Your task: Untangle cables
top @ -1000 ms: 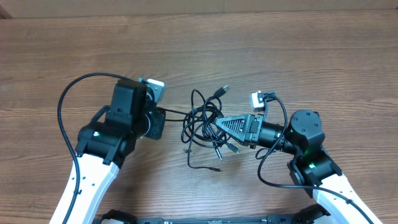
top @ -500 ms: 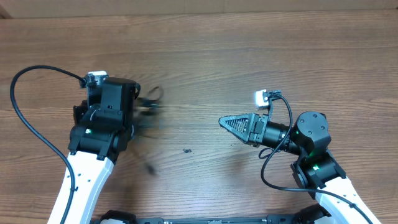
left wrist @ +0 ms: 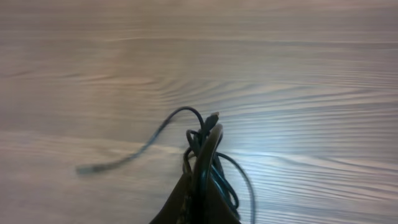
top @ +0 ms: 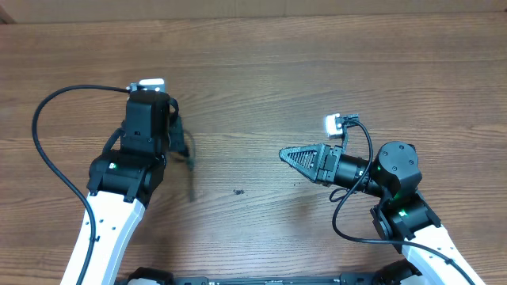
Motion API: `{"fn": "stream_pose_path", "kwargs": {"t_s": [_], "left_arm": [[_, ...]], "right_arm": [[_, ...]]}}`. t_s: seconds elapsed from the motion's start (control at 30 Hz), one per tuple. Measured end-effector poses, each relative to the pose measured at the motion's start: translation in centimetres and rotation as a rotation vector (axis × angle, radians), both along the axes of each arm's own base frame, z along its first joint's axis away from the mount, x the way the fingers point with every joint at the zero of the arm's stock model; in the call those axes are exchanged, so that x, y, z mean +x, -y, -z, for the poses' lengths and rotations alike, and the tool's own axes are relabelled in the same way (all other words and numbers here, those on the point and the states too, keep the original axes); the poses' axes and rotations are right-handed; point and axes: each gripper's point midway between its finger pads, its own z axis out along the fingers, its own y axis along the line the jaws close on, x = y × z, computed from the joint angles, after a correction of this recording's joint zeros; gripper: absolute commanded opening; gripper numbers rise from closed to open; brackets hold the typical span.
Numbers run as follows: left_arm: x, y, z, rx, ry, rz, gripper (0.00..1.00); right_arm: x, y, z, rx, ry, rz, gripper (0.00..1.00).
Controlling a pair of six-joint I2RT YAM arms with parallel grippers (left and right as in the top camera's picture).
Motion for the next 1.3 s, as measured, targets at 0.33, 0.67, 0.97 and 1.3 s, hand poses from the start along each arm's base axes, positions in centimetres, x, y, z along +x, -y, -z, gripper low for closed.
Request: {"fn": "stream_pose_path", "kwargs": {"t_s": [0.33, 0.67, 0.97, 1.3], "left_arm": [[-0.2, 10.3, -2.7, -0.277, 0.086, 0.571, 0.04], [-4.8, 15.9, -5.0, -0.437, 0.132, 1.027, 0.04], [-7.0, 16.5, -6.9, -0.429, 0.200, 1.148, 0.04], [-11.1, 17.1, -11.2, -0.460, 0.348, 1.298, 0.04]], "right_arm": [[2.0, -0.1, 3.5, -0.145, 0.130, 0.028, 0.85], [2.5, 0.4, 6.2, -0.317, 0.307, 0.014, 1.00], [3.0, 1.5, 8.7, -0.484, 0.408, 0.025, 1.00], [2.9, 1.8, 9.4, -0.583, 0.568, -0.024, 0.99]]}}
